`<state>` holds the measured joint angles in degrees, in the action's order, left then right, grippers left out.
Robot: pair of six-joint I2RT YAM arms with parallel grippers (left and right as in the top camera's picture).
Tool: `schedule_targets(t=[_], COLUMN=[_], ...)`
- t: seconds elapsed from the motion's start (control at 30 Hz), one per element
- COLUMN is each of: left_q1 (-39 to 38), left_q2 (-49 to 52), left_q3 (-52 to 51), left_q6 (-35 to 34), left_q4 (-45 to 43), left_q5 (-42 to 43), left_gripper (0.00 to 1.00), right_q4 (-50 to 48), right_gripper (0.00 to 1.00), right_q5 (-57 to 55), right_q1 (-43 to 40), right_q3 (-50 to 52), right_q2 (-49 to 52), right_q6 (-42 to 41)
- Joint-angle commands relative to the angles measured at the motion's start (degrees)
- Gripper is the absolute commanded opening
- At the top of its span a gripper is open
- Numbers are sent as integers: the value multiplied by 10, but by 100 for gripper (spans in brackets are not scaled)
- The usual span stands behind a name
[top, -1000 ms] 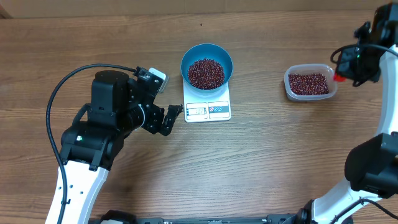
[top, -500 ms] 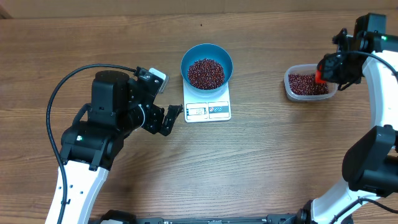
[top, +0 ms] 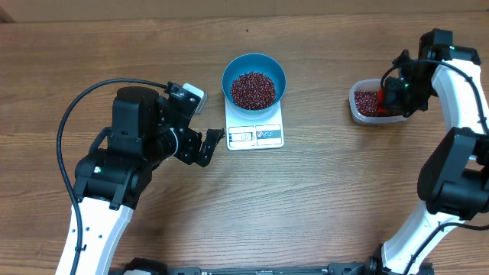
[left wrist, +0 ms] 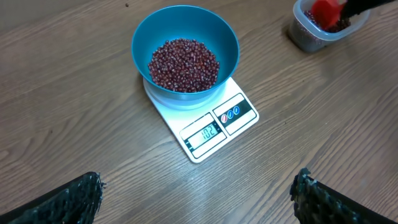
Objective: Scoop item into bowl and weigh 150g on scale
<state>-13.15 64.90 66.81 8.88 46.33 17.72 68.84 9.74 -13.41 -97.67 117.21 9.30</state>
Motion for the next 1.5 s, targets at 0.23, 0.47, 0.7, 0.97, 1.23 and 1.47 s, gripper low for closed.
schedule_targets(t=[0.23, 0.47, 0.7, 0.97, 1.23, 1.47], left_q1=[-4, -4, -4, -4, -4, -4], left_q2=[-4, -4, -4, -4, -4, -4], left_q3=[10, 10, 10, 10, 10, 10], left_q6=[-10, -10, -10, -10, -10, -10], left_q4=[0, 0, 0, 0, 0, 0], left_q5=[-2, -2, -2, -2, -2, -2], left_gripper=[100, 100, 100, 99, 100, 100], right_q4=[37, 40, 59, 90, 148, 168], right_gripper=[4, 4, 4, 4, 4, 4], right_q5=[167, 259, 344, 403, 486, 547], right_q1=[4, -54, -125, -182, -210, -211], right_q3=[2, 2, 2, 2, 2, 2], right_q2=[14, 14, 16, 16, 16, 16], right_q6=[33, 40, 82, 120, 206, 228])
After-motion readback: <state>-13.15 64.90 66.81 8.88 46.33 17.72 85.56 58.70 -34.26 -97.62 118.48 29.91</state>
